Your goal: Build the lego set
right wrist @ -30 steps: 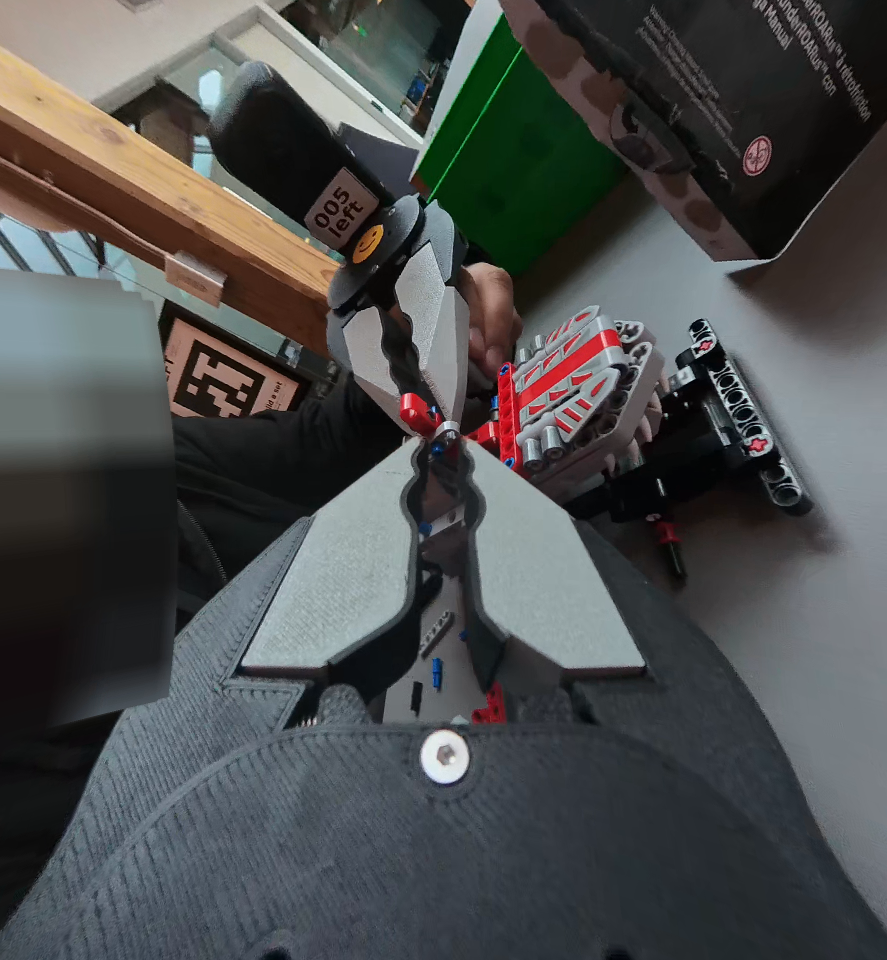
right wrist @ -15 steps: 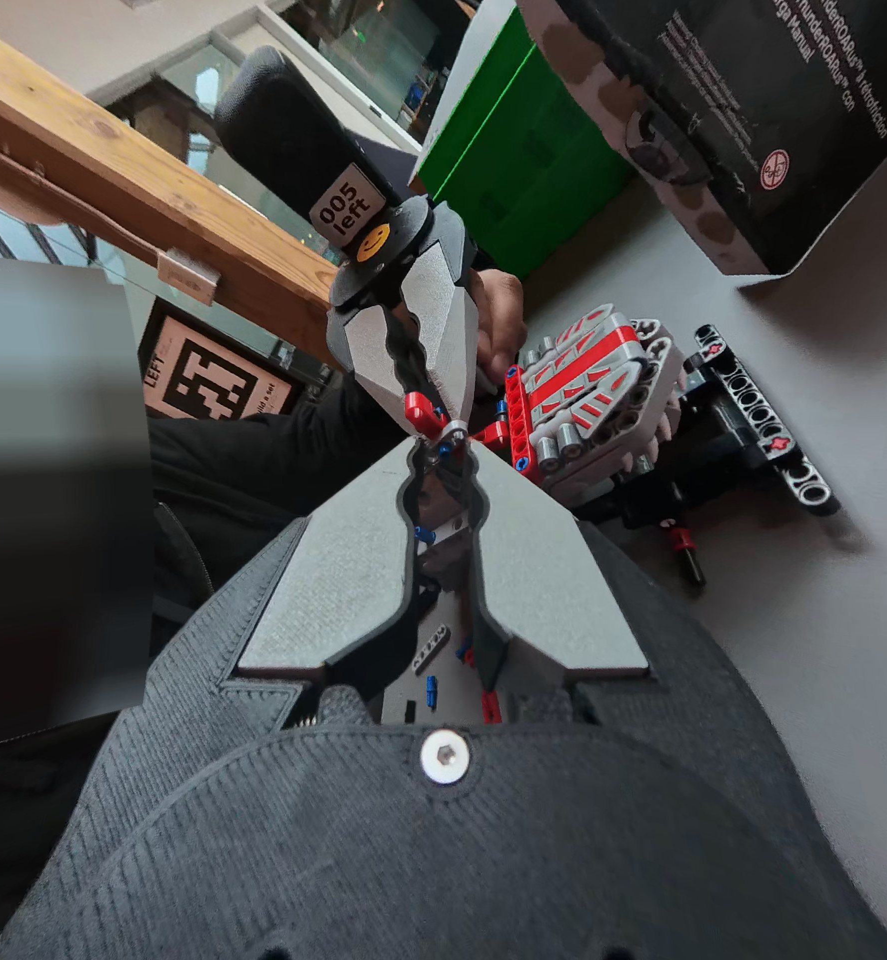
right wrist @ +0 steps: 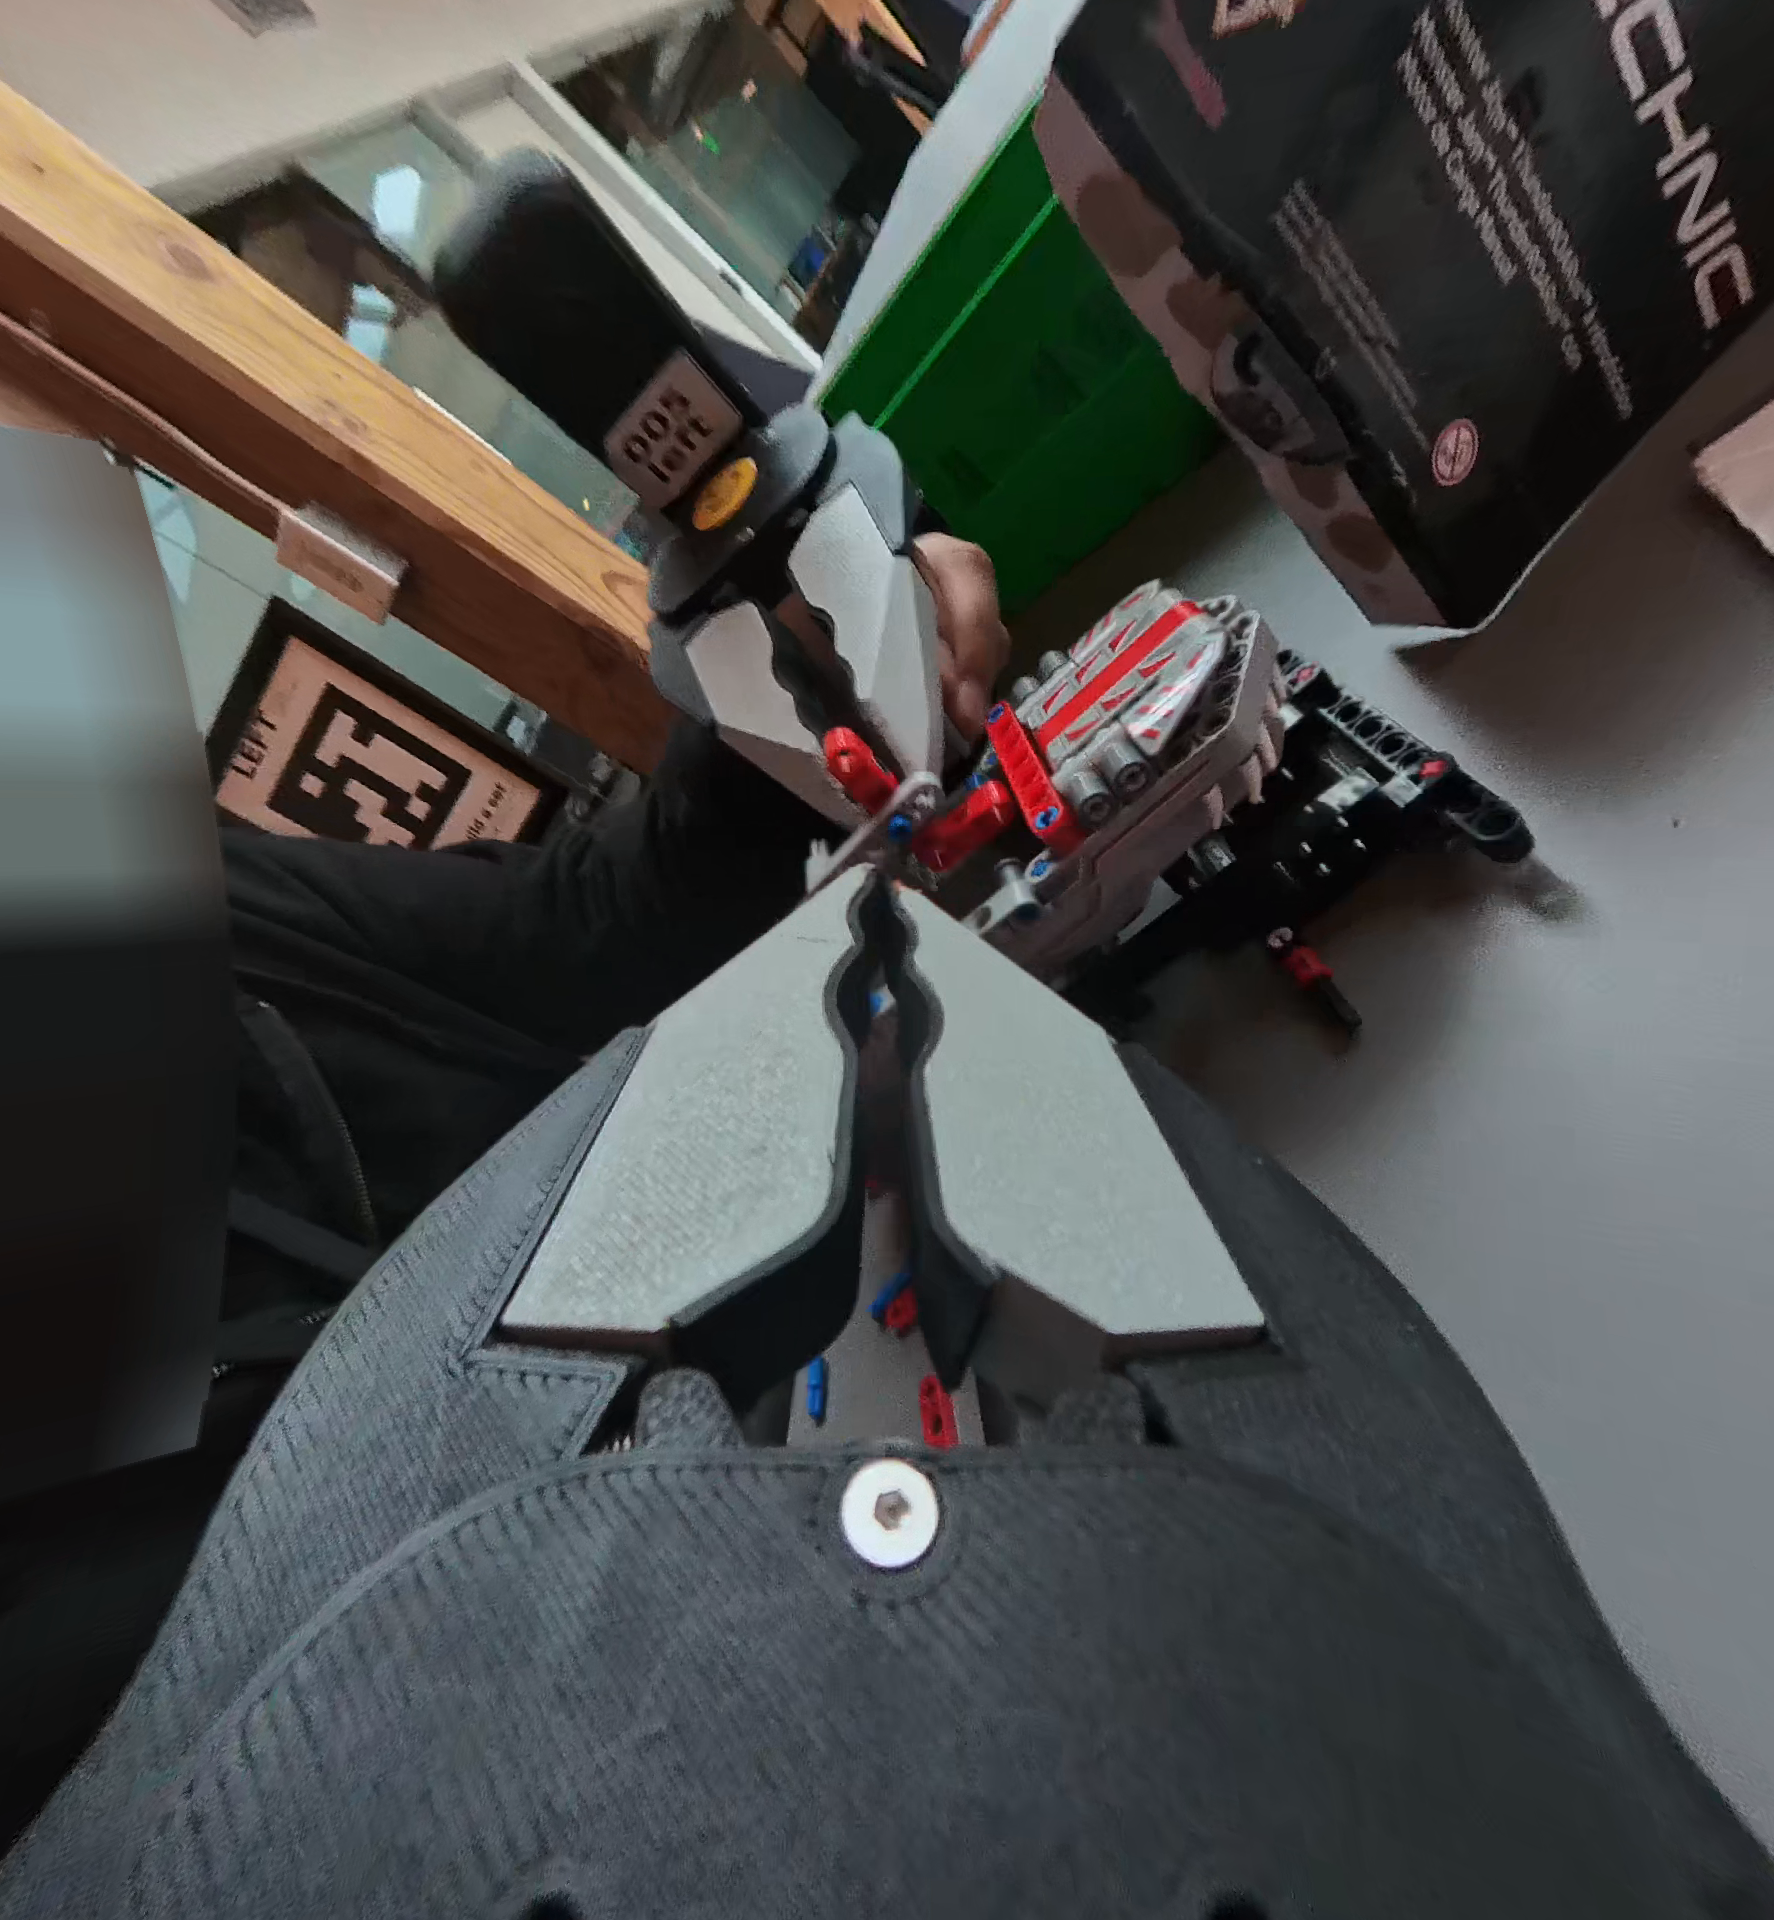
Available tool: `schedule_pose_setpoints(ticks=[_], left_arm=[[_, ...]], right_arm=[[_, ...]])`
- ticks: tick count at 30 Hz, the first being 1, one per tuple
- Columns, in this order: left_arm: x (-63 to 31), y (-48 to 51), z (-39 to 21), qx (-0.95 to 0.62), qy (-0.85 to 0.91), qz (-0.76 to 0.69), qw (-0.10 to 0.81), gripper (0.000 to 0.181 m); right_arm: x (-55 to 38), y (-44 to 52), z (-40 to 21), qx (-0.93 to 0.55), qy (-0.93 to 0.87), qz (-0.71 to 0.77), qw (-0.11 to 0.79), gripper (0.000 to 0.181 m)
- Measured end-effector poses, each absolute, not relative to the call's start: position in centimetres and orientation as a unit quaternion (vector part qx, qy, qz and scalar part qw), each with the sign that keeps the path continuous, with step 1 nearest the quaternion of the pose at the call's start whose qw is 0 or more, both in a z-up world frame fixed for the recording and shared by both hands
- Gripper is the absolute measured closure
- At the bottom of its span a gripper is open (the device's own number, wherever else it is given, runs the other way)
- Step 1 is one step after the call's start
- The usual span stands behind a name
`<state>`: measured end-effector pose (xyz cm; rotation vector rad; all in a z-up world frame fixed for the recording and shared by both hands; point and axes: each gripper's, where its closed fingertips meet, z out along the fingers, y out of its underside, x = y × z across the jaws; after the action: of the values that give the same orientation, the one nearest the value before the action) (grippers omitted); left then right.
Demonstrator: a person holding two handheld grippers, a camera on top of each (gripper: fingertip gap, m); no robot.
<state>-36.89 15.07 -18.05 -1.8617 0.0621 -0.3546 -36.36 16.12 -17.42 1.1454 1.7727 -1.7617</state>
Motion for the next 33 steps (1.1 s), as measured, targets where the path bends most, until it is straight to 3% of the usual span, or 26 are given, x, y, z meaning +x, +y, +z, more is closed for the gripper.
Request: schedule_pose_setpoints(ticks=[7, 10, 13, 24, 33], left_arm=[[-36.1, 15.8, -18.0, -0.785, 0.062, -0.124, 0.603, 0.175], [-36.2, 15.7, -18.0, -0.784, 0.058, -0.131, 0.604, 0.175], [-36.2, 15.7, -18.0, -0.787, 0.043, -0.149, 0.598, 0.175], [-36.5, 15.0, -17.8, -0.788, 0.044, -0.154, 0.594, 0.171], [-35.8, 15.0, -18.1, -0.793, 0.07, -0.143, 0.588, 0.175]], right_arm=[[-36.6, 15.5, -16.5, 0.418, 0.631, -0.628, 0.182, 0.176], [-36.6, 15.5, -17.1, 0.437, 0.622, -0.617, 0.202, 0.16], [-36.6, 15.4, -17.3, 0.447, 0.606, -0.618, 0.224, 0.155], [-36.0, 14.3, -17.8, 0.443, 0.589, -0.616, 0.277, 0.173], [-35.6, 14.1, -17.8, 0.43, 0.6, -0.617, 0.274, 0.174]])
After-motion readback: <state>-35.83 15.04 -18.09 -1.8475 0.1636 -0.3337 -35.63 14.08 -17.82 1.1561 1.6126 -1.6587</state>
